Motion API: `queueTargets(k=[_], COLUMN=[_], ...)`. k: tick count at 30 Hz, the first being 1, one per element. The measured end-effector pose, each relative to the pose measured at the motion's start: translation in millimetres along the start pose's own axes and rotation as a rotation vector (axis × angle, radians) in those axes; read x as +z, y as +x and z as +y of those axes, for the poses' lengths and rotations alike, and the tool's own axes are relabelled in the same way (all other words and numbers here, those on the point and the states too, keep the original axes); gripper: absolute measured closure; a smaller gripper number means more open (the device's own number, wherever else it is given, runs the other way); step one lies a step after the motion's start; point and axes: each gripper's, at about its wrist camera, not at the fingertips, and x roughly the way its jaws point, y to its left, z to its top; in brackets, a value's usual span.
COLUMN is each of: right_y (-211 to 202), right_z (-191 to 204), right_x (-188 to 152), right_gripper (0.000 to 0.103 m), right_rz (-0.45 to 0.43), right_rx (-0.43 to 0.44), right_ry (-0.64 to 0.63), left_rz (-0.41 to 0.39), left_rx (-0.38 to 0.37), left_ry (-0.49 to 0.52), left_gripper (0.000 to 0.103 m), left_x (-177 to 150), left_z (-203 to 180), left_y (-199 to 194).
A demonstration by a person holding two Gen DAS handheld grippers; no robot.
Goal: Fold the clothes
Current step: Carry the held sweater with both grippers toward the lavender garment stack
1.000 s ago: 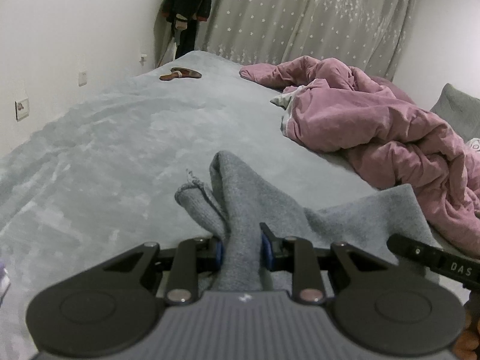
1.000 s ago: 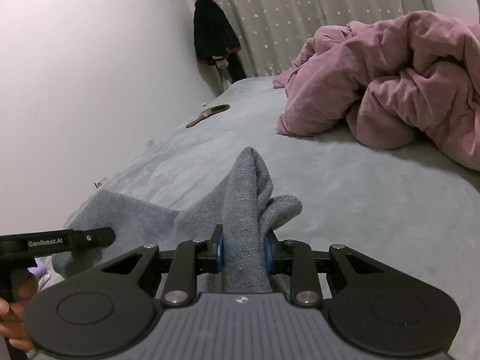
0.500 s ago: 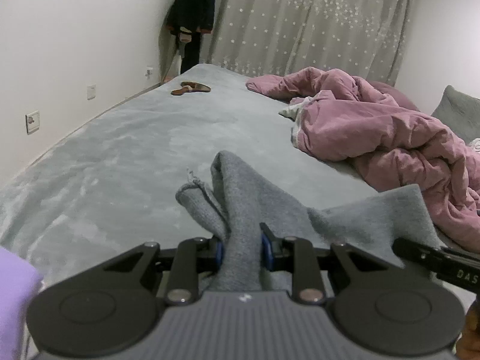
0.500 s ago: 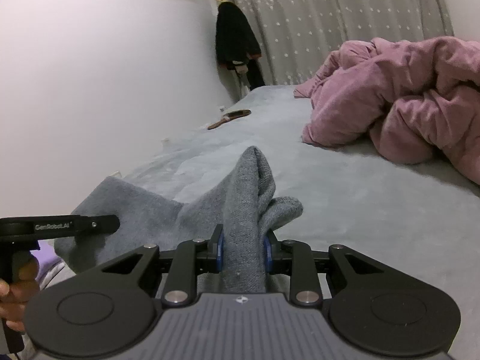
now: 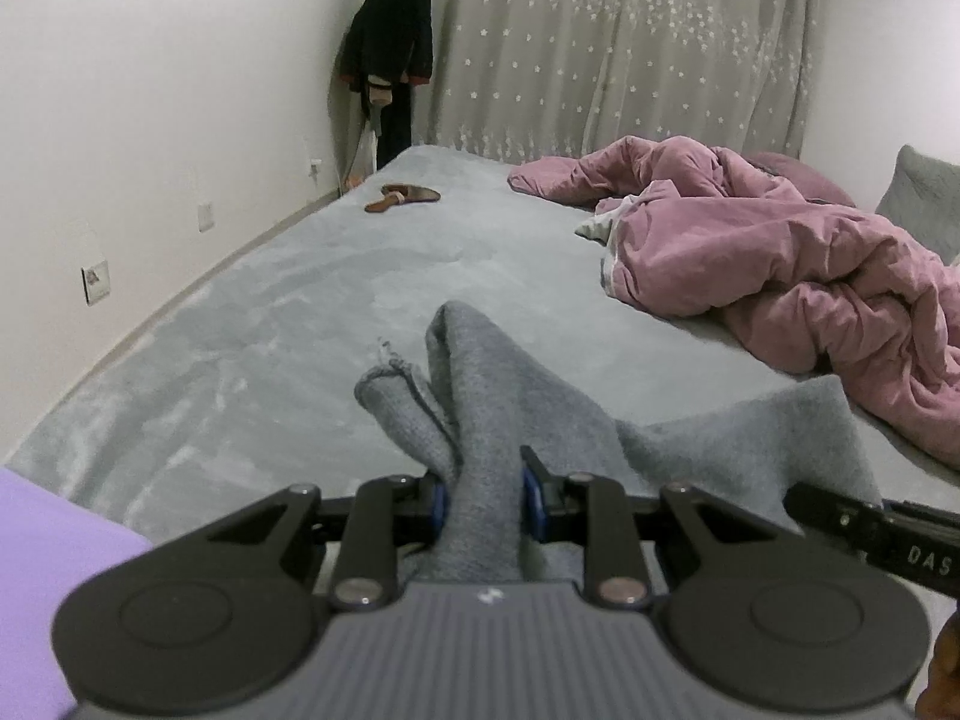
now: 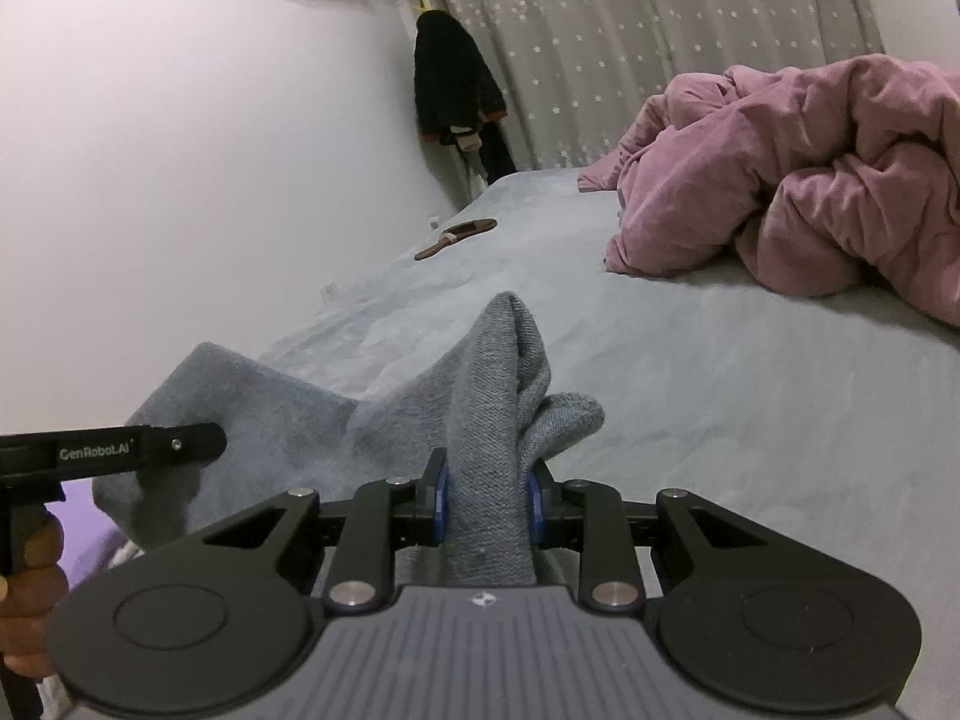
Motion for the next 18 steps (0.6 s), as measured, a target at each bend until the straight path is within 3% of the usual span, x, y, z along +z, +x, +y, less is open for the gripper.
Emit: queueTargets(k=[9,18], right_y=[6.7,23.7], right_z=[28.8,63.3], right_x=[-5.3,-5.3], right_gripper=[0.078,0.078], right_rz=[-0.005,-0.005], right_rx=[0.031,0.114], right_ry=[0.027,0.064], left_rz=[-0.042,-0.083], left_rx=[0.049,0.097], left_ry=[-0.006,-0.084], left_gripper=[0.081,0.082], left_x=[7.5,12.9], left_z=[24.5,75.6], left_y=[-28.6,-63.1])
